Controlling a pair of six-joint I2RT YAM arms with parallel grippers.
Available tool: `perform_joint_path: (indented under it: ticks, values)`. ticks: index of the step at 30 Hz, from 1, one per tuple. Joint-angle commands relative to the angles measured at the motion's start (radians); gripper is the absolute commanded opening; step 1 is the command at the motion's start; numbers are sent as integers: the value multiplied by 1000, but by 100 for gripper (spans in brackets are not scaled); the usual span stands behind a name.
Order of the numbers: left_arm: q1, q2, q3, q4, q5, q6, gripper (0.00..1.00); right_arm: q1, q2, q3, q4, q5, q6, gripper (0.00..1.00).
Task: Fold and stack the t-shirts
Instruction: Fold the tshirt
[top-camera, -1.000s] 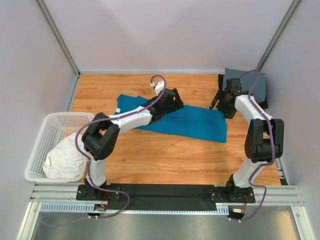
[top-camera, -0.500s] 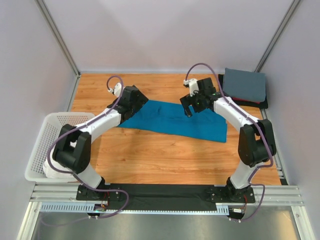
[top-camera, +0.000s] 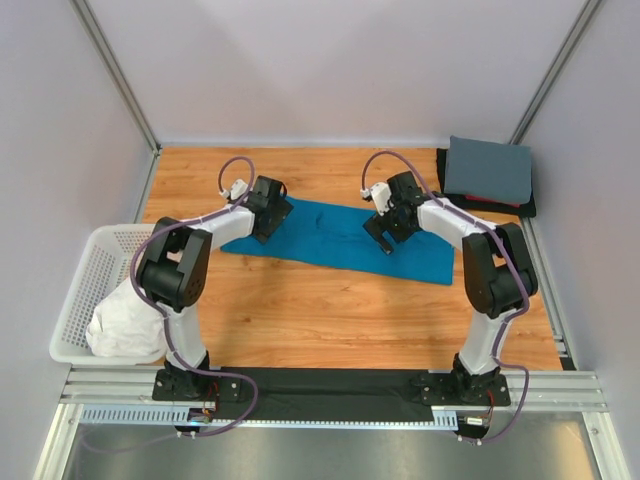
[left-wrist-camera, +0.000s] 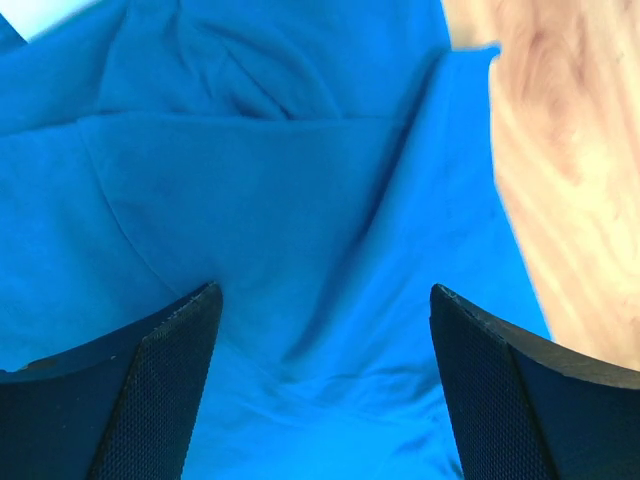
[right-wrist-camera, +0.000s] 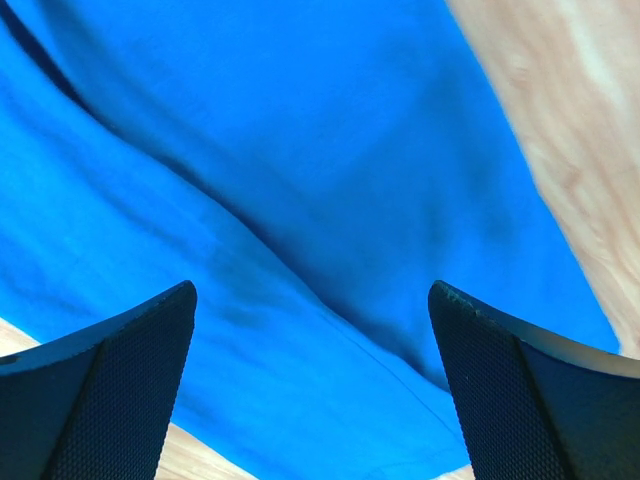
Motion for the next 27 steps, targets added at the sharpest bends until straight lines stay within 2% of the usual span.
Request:
perform_joint_path:
  ticks: [1,5,6,10,15,17,20,27]
  values:
    - [34,40,41,-36,14,-30,91,41,27,-3,19,28,-14,100]
    - [57,132,176,-102,46,125,91,85,41,-39,42,47,-11,100]
    - [64,158,255,-155,64,153,91,92,47,-38,34,79,-9,100]
    - [71,268,419,-263,81,243,92,115,80,-35,26,102,19,100]
    - [75,290,466,-157,141,319,93,156,79,-29,7,119,70,100]
    - [75,339,529,-183,170,368,93,185,82,-13,-10,119,106,100]
    - [75,416,659,-226,206,365,93,214,102,28,-69,99,233,100]
    - [75,474,707,-157,250,247,93,262,91,-36,-136,27,388,100]
